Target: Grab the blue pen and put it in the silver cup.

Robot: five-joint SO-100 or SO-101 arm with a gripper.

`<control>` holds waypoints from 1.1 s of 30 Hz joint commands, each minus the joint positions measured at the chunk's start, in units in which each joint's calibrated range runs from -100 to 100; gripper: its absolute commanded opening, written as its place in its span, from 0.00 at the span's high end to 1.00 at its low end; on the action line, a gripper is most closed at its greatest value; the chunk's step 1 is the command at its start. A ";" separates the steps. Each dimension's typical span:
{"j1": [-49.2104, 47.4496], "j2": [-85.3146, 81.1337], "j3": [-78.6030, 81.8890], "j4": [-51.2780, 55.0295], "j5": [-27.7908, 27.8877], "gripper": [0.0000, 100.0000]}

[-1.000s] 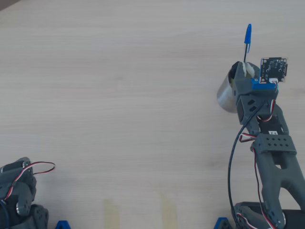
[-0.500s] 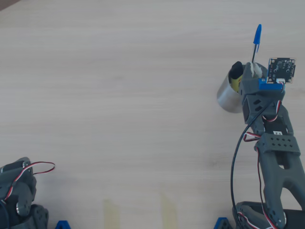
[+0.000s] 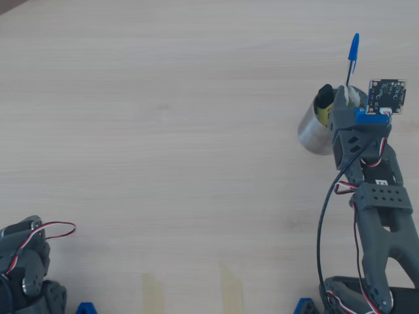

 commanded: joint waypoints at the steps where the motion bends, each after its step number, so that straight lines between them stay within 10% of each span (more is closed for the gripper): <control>1: -0.05 -1.07 -0.02 0.03 0.36 0.97; 33: -0.14 -1.16 3.24 -0.75 0.36 0.97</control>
